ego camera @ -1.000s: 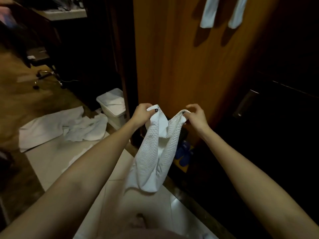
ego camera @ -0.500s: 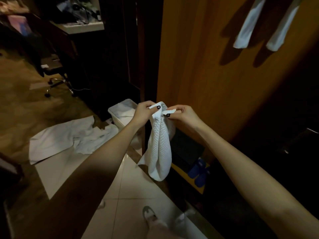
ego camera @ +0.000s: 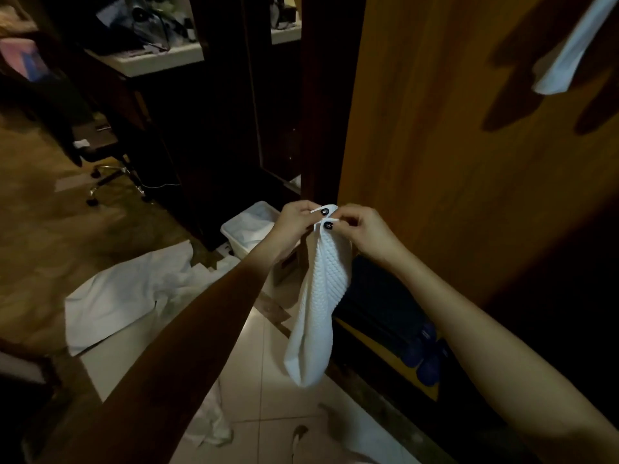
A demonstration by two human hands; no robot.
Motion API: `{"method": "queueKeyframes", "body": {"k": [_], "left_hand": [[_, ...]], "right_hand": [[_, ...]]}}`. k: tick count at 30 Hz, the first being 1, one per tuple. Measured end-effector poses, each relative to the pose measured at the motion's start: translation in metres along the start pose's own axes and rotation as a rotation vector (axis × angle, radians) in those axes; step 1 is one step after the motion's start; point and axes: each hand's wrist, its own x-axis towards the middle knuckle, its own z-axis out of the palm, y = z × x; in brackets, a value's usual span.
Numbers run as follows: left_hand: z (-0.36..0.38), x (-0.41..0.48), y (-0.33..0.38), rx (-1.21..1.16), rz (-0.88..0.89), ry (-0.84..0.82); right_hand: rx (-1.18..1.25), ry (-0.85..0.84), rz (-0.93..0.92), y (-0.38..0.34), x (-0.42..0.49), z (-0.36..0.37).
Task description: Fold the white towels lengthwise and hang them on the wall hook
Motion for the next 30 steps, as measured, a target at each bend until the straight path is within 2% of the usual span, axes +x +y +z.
{"method": "queueKeyframes", "body": {"k": [4, 9, 17, 20, 25, 30], "left_hand": [[-0.021, 0.021, 0.002, -0.073, -0.046, -0.133], [-0.036, 0.044, 0.003, -0.235, -0.089, -0.169], [-0.052, 0.068, 0.0, -0.459, -0.195, -0.441], [-0.051, 0.073, 0.004, -0.41, -0.173, -0.531], [-0.043, 0.077, 0.014, -0.195, -0.098, -0.623], [-0.027, 0.083, 0.027, 0.071, 0.123, -0.623]], "right_hand": [[-0.036, 0.062, 0.018, -0.008, 0.027, 0.006], [-0.046, 0.16, 0.066, -0.013, 0.051, 0.014], [-0.119, 0.336, 0.122, -0.024, 0.067, 0.027], [-0.155, 0.387, 0.135, -0.022, 0.066, 0.025], [-0.113, 0.421, 0.162, -0.013, 0.06, 0.017], [-0.093, 0.37, 0.2, -0.014, 0.053, 0.002]]}}
